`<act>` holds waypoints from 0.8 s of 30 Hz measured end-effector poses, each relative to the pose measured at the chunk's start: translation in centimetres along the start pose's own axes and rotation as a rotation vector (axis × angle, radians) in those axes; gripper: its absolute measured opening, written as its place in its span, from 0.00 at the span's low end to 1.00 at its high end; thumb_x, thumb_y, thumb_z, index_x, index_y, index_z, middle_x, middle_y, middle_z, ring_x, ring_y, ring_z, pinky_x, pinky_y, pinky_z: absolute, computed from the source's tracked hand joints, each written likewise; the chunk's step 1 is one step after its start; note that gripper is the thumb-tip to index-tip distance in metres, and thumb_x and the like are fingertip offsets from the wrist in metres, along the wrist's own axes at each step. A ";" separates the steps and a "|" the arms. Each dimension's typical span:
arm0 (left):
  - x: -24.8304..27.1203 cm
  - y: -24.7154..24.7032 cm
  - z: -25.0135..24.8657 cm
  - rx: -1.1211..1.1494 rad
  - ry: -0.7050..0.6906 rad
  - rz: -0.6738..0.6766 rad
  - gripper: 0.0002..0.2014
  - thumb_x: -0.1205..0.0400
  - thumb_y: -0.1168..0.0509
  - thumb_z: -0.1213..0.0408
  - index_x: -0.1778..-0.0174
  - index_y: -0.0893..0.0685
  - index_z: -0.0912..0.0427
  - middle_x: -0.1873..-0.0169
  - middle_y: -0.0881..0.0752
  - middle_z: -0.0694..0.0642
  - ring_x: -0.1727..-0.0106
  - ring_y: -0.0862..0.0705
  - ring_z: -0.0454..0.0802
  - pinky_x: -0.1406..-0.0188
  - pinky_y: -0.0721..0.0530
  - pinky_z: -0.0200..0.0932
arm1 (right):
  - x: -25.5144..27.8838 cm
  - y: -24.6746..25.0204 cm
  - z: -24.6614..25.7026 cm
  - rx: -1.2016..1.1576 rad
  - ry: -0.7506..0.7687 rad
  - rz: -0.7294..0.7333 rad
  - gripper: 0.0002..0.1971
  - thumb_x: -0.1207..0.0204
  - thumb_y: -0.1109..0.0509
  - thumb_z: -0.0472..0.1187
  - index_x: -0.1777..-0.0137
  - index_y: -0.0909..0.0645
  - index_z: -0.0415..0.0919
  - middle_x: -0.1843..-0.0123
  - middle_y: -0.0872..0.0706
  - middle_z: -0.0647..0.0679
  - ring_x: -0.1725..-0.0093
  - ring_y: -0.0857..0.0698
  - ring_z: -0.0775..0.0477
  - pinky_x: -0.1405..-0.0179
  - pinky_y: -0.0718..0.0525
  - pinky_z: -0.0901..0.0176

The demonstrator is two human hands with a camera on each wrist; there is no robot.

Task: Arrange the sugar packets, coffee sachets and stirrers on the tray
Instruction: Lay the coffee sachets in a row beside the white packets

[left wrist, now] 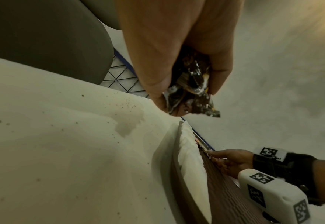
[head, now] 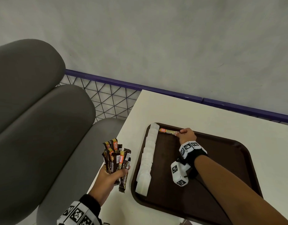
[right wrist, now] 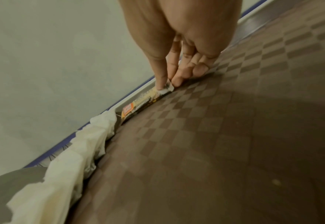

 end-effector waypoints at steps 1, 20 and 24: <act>0.1 -0.1 -0.1 -0.007 -0.003 0.005 0.34 0.49 0.24 0.52 0.44 0.15 0.56 0.52 0.09 0.55 0.44 0.14 0.58 0.45 0.21 0.58 | 0.1 0.0 0.1 0.001 0.002 -0.006 0.11 0.27 0.27 0.36 0.47 0.21 0.33 0.47 0.17 0.37 0.66 0.24 0.49 0.73 0.29 0.63; 2.2 -3.9 -1.4 0.044 -0.086 0.020 0.19 0.34 0.26 0.69 0.47 0.15 0.58 0.52 0.10 0.61 0.48 0.14 0.59 0.48 0.20 0.54 | 20.8 -4.7 -0.5 0.024 0.267 0.969 0.06 0.19 0.39 0.45 0.56 0.25 0.46 0.60 0.18 0.52 0.65 0.23 0.58 0.68 0.24 0.71; 2.8 -4.4 -2.0 0.024 -0.122 0.019 0.16 0.28 0.29 0.77 0.44 0.15 0.63 0.51 0.11 0.62 0.47 0.13 0.60 0.45 0.17 0.55 | 24.1 -5.0 -0.9 -0.011 0.276 1.118 0.06 0.19 0.38 0.42 0.53 0.21 0.43 0.58 0.16 0.52 0.63 0.19 0.59 0.64 0.21 0.72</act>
Point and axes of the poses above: each hand's wrist, its own x-axis away from the middle knuckle, its own y-axis out of the back of the hand, z = x × y, the point moved 9 cm from there along -x, towards the middle knuckle
